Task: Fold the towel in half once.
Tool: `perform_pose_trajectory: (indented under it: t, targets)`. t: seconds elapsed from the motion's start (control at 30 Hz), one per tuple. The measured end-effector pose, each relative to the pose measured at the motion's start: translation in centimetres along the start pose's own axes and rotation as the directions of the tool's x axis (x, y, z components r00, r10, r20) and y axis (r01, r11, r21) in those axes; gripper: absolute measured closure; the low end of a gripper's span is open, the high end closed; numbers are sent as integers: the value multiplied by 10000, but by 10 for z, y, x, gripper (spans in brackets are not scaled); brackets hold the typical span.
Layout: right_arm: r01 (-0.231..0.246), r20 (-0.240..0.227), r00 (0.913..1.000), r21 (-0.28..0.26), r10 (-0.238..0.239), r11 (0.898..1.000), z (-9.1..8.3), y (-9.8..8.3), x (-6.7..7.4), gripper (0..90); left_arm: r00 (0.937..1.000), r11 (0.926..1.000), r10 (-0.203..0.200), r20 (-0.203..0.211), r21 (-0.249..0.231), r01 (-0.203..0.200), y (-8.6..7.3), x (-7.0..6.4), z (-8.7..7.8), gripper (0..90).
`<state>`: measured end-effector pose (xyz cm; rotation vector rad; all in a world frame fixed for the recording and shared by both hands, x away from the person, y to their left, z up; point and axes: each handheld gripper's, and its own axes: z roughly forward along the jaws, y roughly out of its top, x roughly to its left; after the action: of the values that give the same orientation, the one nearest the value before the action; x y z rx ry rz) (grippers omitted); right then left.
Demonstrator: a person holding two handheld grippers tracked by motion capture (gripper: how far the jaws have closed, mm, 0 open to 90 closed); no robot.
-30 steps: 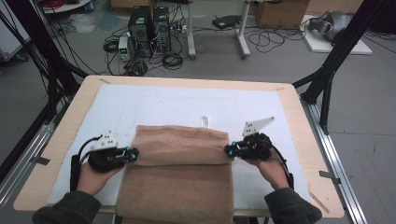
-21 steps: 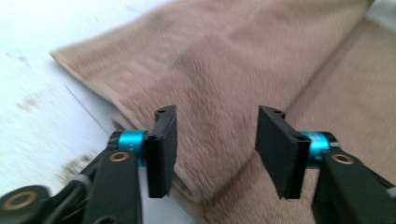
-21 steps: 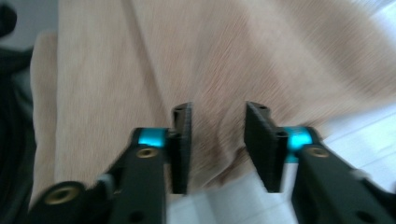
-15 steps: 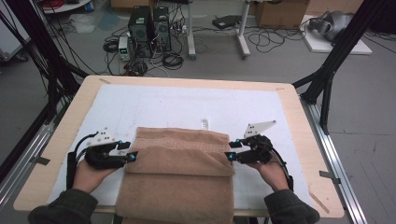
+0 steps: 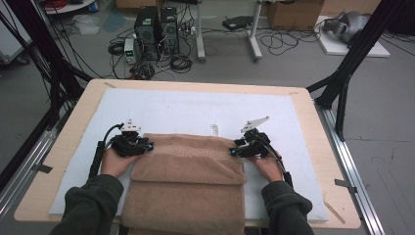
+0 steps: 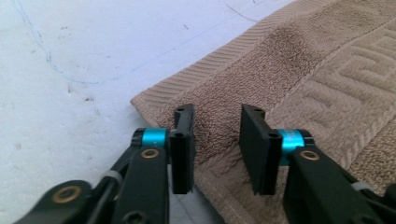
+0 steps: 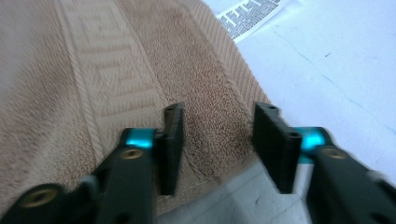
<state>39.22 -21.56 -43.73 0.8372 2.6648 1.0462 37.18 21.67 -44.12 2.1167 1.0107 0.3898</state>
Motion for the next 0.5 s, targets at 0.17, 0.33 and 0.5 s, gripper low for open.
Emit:
perform_pose_trajectory:
  t: [0.17, 0.33, 0.5]
  targets:
    - [-122, -489, 9987, 4, 122, 9999, 0, 1, -2, 826, 9999, 9999, 120, 79, 58, -120, 2, -5, 0, 840]
    - [-169, -721, 9973, 2, 169, 9999, -2, 2, -4, 851, 9999, 10000, 4, 159, 22, -5, 1, -3, -1, 858]
    - [-268, -868, 9959, -197, 250, 9994, -7, 1, -5, 856, 9990, 9991, -266, 356, -327, 277, 2, 0, -8, 858]
